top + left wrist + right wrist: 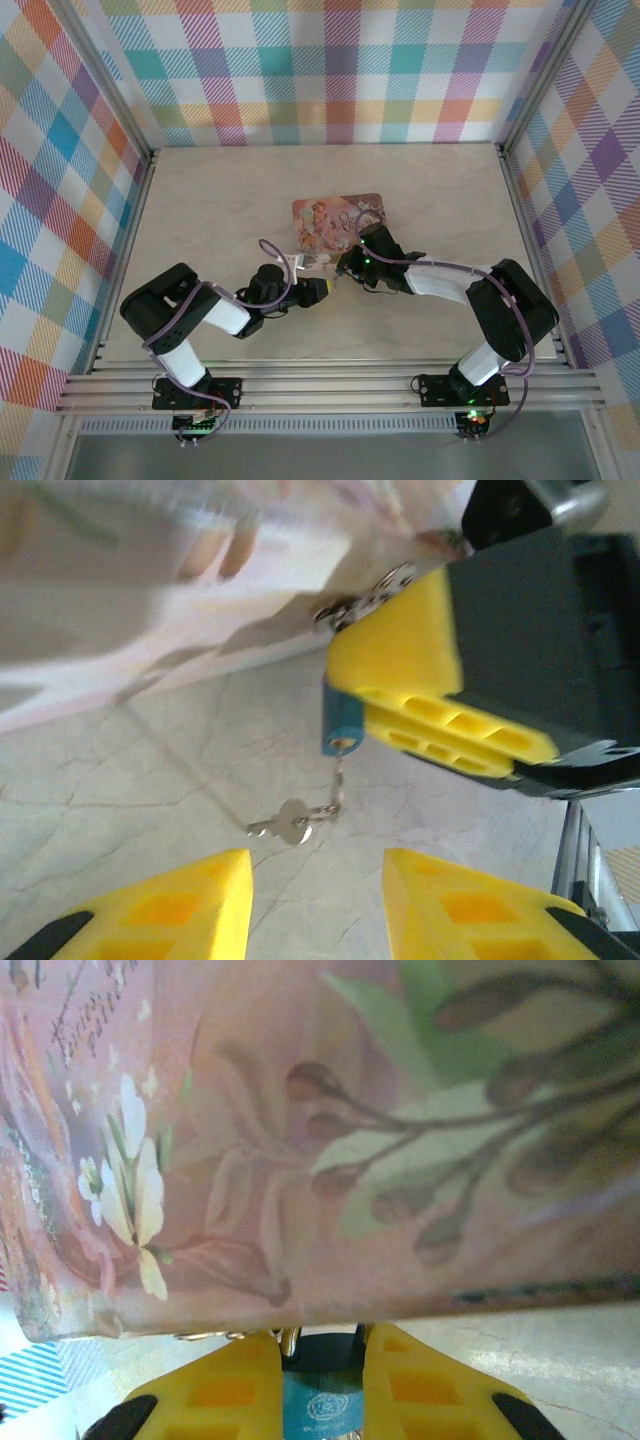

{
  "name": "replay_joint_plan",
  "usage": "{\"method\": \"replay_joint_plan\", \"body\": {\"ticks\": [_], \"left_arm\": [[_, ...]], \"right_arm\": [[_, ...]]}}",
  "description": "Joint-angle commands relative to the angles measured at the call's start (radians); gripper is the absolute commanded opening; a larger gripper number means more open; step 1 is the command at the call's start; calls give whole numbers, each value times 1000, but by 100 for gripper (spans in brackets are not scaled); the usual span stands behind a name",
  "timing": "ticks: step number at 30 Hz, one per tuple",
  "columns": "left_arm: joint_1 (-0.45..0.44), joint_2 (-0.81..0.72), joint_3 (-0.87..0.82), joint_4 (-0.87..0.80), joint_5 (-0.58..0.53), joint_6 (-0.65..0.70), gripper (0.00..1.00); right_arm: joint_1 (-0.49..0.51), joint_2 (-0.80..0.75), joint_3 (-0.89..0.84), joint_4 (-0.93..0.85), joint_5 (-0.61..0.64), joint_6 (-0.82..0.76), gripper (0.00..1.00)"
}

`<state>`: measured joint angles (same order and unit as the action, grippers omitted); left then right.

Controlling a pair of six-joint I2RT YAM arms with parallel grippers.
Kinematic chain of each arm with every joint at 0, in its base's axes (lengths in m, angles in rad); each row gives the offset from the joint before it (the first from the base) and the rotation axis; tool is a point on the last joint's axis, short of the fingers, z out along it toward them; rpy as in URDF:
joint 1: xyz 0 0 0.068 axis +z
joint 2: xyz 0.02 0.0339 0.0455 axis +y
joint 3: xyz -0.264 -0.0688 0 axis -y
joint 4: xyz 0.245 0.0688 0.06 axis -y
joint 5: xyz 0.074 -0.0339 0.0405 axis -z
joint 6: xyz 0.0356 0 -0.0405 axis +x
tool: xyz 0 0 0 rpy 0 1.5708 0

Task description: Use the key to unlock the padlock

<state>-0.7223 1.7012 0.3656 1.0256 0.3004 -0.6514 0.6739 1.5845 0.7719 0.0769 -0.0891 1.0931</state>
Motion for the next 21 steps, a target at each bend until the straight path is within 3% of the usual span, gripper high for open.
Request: {"method": "replay_joint_plan", "body": {"ticks": [1,12,21], "left_arm": [[-1,52,30,100,37,-35,38],[-4,102,53,155,12,-36,37],[-8,136,82,172,29,-49,31]], "right_arm": [[7,-6,-16,-81,-31,40,0],[6,2,-9,-84,-42,36,0],[5,-2,-9,-84,-44,39,0]]}}
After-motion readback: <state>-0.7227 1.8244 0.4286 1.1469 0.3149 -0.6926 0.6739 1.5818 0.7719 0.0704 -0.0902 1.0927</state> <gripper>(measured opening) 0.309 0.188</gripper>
